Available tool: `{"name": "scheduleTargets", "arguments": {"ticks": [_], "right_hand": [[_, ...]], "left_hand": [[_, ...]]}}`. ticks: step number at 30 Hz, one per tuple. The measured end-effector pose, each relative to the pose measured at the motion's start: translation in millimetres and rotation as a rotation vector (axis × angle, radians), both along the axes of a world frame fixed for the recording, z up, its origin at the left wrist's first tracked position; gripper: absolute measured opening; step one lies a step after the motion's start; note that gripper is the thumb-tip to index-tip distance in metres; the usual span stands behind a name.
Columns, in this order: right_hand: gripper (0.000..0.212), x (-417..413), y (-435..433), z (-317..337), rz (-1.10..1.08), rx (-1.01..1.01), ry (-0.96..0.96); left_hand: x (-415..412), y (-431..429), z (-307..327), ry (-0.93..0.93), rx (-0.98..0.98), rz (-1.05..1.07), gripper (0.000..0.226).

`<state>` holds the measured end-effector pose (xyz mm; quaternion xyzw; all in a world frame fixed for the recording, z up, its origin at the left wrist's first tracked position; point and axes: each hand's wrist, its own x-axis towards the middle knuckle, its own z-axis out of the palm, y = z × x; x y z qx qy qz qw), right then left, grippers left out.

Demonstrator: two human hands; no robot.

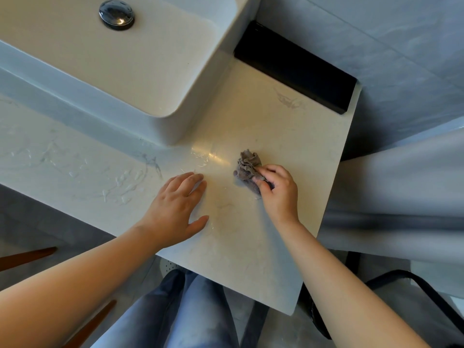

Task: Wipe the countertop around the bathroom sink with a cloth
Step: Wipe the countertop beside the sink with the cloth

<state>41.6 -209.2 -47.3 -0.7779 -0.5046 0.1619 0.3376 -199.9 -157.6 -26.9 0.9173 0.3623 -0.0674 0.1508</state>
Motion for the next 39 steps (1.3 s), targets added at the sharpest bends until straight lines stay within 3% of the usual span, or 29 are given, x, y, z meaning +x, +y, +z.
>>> {"name": "scheduleTargets", "arguments": {"ticks": [6, 12, 21, 30, 39], "right_hand": [[0.022, -16, -24, 13, -0.01, -0.014, 0.041], [0.02, 34, -1, 48, -0.093, 0.084, -0.014], [0.027, 104, 38, 16, -0.174, -0.02, -0.048], [0.029, 91, 17, -5, -0.136, 0.002, -0.03], [0.024, 39, -49, -5, -0.023, 0.027, -0.034]], "left_hand": [[-1, 0, -1, -0.01, 0.003, -0.016, 0.078], [2, -2, -3, -0.025, 0.011, -0.005, 0.079], [4, -7, -13, -0.068, 0.047, 0.039, 0.082], [20, -16, -5, -0.096, 0.081, 0.18, 0.079], [16, -67, 2, -0.15, 0.02, 0.174, 0.076]]}}
